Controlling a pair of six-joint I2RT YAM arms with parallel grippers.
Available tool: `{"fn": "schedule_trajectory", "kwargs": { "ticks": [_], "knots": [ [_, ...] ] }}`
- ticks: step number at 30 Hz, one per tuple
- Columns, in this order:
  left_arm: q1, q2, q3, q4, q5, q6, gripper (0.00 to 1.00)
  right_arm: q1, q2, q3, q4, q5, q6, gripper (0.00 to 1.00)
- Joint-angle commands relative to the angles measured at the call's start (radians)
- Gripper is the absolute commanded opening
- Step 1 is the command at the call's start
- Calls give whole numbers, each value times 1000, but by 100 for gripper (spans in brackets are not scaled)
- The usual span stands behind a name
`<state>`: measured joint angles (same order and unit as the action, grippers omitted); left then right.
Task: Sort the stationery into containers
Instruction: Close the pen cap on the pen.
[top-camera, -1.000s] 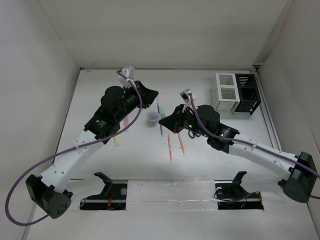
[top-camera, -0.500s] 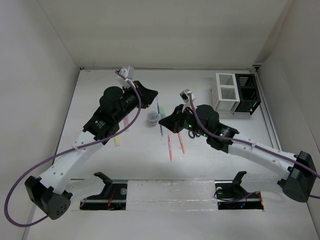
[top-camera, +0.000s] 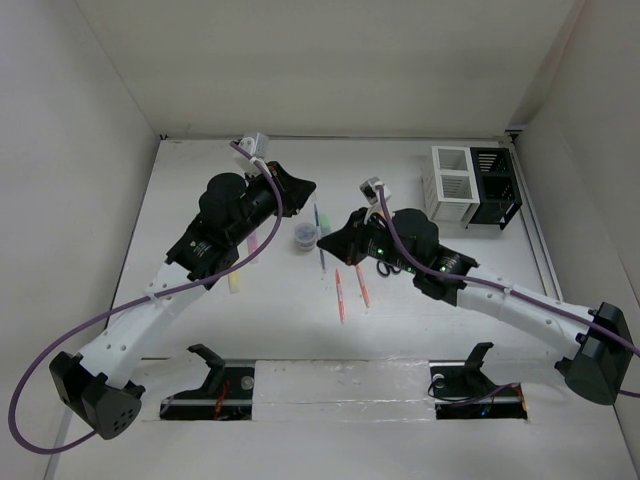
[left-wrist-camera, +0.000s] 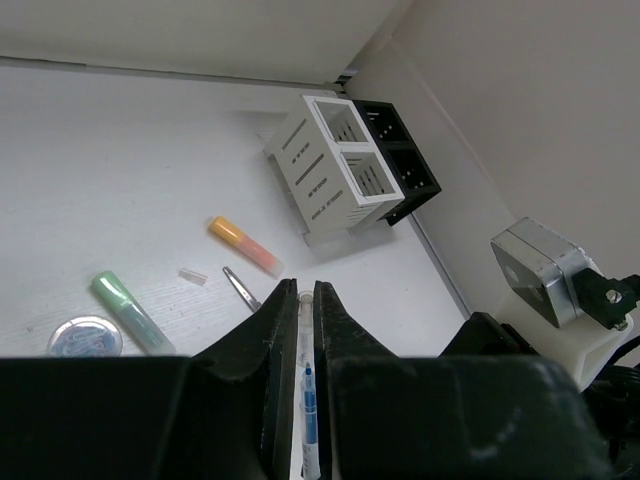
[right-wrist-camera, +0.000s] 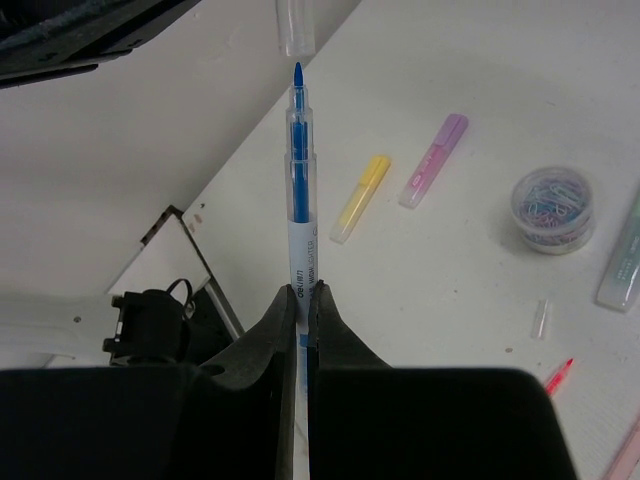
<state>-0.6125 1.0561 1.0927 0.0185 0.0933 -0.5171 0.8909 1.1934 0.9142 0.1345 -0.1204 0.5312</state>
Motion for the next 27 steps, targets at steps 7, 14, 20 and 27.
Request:
{"fn": "schedule_trajectory", "kwargs": {
  "ticks": [7,14,20,27],
  "knots": [
    [3,-28,-10,41,3,3,0,-13,-8,60,27,-4,3,0],
    [3,-28,-10,41,36,12,0,-33,-8,69,27,-22,12,0],
    [3,-28,-20,51,45,22,0,-43,3,101,16,-53,12,0],
    [3,-28,-31,61,66,31,0,-43,21,130,16,-71,12,0]
  ]
}}
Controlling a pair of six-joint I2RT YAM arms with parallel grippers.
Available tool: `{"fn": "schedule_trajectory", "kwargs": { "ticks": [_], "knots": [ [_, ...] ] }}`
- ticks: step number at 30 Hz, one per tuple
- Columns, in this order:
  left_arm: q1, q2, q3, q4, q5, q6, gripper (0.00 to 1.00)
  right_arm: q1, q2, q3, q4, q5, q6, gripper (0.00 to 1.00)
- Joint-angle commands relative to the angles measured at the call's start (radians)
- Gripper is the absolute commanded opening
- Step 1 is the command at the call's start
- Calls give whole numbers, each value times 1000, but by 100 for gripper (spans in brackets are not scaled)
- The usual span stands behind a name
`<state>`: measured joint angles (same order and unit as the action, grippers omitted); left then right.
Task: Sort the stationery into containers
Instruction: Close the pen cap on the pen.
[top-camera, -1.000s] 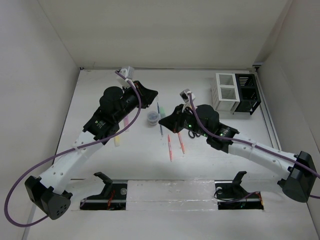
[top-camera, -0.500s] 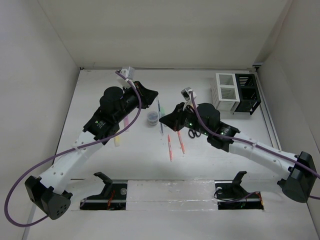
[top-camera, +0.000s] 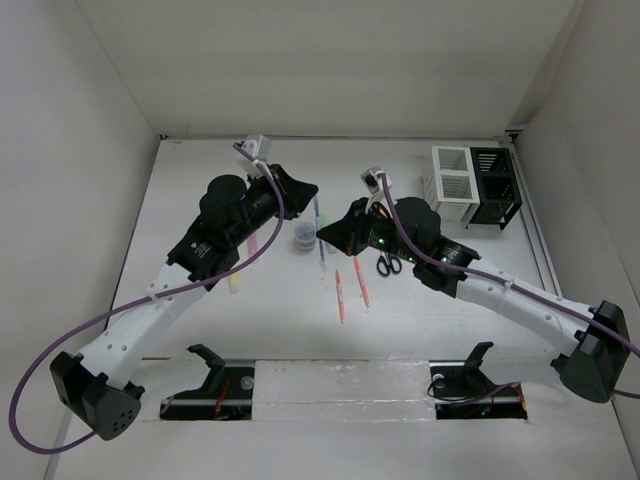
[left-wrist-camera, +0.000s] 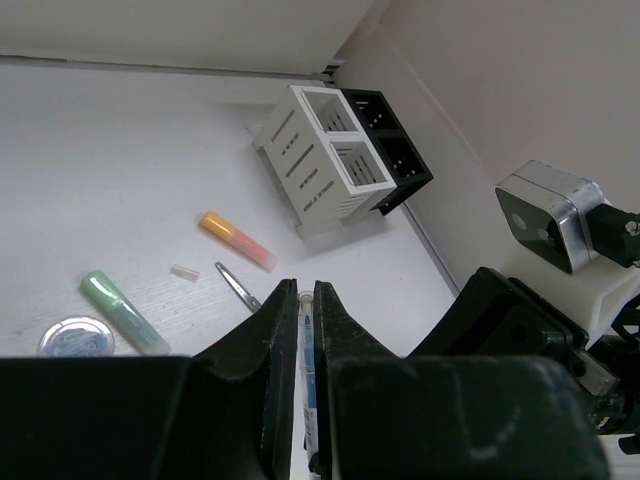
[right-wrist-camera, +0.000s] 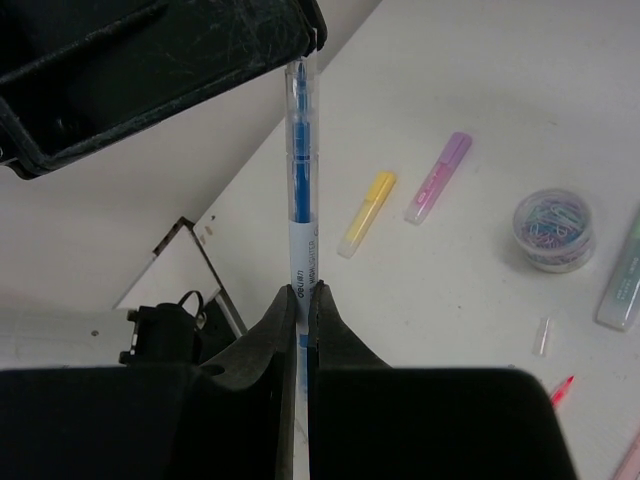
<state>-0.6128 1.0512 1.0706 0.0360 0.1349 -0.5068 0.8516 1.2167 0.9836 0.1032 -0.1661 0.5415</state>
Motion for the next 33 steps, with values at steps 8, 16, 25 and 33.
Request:
{"fn": "schedule_trajectory", "kwargs": {
  "ticks": [8,16,25,33],
  "knots": [
    [-16,-13,0,10,12,42,0,-12,-13,72,38,-16,-8,0],
    [-38,-13,-29,10,12,60,0,-55,-22,135,38,-49,2,0],
    [-38,-33,-76,28,12,60,0,-91,23,234,15,-90,38,0],
    [-38,-42,-77,39,22,60,0,-109,43,267,15,-110,38,0]
  ]
}}
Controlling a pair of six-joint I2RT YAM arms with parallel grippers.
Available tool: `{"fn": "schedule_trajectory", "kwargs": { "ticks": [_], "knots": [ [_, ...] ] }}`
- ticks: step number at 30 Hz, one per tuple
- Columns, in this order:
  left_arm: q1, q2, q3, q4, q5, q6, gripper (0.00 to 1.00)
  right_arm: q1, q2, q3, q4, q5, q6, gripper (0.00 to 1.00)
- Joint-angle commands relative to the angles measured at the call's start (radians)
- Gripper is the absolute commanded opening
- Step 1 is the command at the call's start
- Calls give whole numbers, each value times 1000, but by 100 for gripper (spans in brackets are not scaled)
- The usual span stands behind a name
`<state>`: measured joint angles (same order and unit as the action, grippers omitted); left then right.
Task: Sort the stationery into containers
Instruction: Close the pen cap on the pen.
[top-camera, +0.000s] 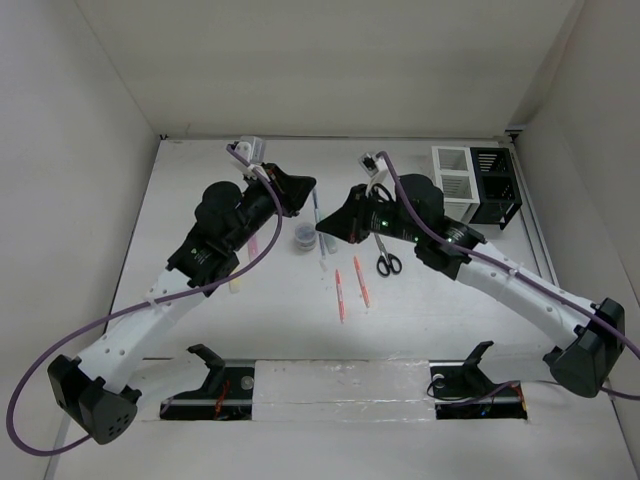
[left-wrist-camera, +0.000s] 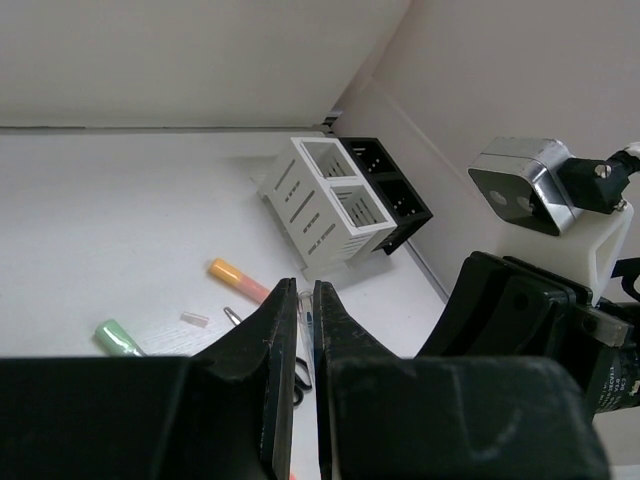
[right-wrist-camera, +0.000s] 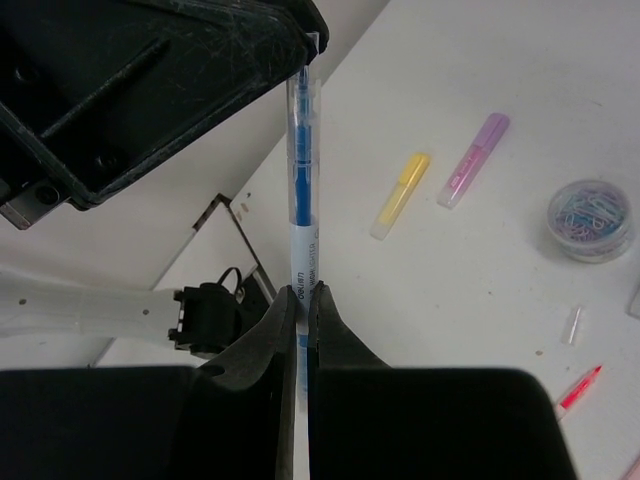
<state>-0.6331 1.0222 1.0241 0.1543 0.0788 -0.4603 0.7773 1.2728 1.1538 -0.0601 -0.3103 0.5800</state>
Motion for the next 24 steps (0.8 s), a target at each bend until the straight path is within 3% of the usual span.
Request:
{"fn": "schedule_trajectory", "kwargs": {
  "ticks": [1,16,24],
  "knots": [
    [-17,-13,-39,-79,87,14,0,-35,-13,96,178,34,0,0],
    [-17,-13,-48,-70,107,14,0,-61,34,185,178,-32,-34,0],
    [-17,-13,63,-159,40,14,3,-1,23,37,238,-41,-137,0]
  ]
}}
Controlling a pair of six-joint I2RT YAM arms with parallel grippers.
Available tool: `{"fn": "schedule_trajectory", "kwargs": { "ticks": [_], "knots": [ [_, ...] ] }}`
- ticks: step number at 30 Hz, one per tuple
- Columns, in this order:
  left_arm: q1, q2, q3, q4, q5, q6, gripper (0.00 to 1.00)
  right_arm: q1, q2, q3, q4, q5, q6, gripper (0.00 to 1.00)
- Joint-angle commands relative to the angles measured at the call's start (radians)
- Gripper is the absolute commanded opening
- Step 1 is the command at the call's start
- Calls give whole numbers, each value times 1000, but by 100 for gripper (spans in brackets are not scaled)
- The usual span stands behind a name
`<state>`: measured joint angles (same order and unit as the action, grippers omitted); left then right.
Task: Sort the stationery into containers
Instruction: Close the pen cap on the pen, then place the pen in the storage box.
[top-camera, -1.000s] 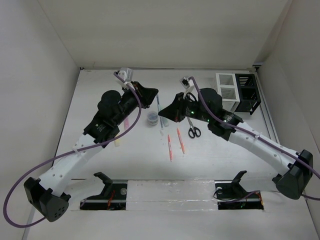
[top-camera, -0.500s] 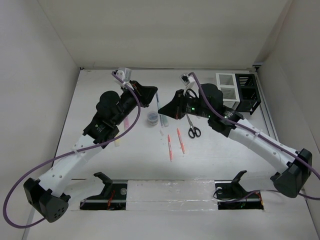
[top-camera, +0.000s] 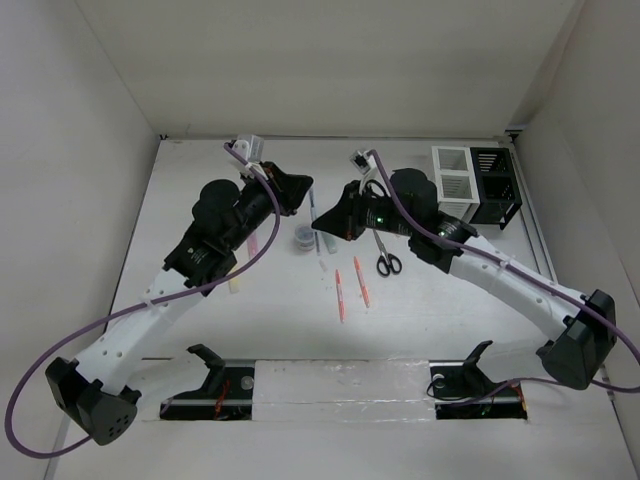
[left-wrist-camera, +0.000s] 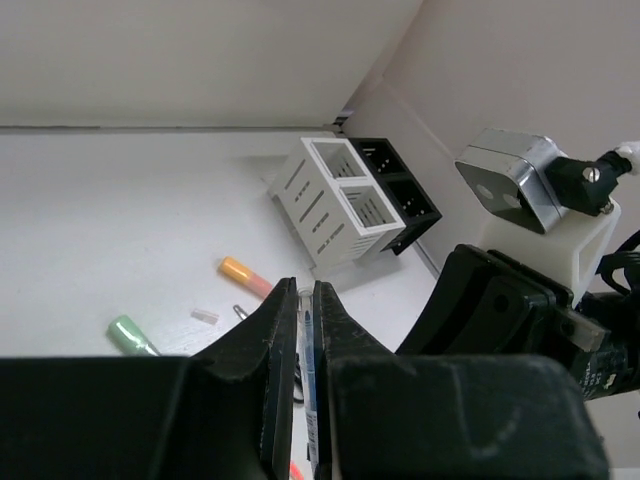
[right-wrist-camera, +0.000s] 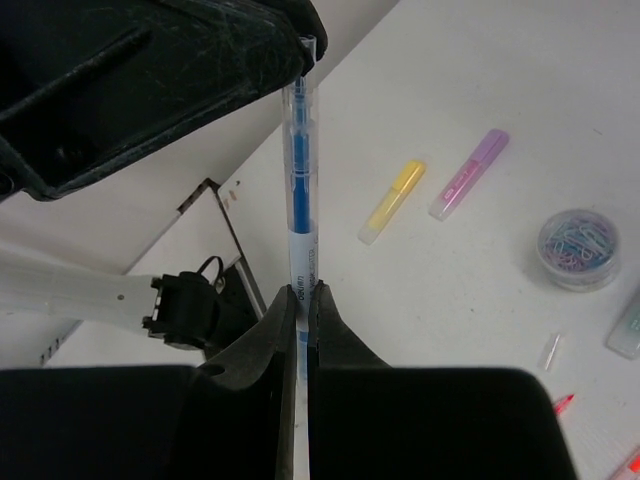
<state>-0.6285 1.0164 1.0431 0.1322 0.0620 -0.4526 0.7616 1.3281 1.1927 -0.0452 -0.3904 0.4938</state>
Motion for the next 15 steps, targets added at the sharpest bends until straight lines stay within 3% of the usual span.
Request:
{"fn": "schedule_trajectory", "kwargs": {
  "ticks": [1,3,8,10,12,15],
  "knots": [
    [-22,-7,55,-146,56,-3,6,15,-32,-11,223,53,-50,0],
    [-22,-19,75,-158,41,-3,14,24,-32,-24,223,62,-50,0],
    [-22,-62,95,-148,-4,-3,78,24,-30,-33,223,71,-50,0],
    [-22,-88,126,-157,-36,-3,85,24,-20,-33,223,71,-50,0],
    [-22,-101,144,-167,-94,-14,100,24,5,-33,223,80,-50,0],
    [-22,-111,179,-213,-194,-24,100,12,36,-33,223,132,-61,0]
  ]
}}
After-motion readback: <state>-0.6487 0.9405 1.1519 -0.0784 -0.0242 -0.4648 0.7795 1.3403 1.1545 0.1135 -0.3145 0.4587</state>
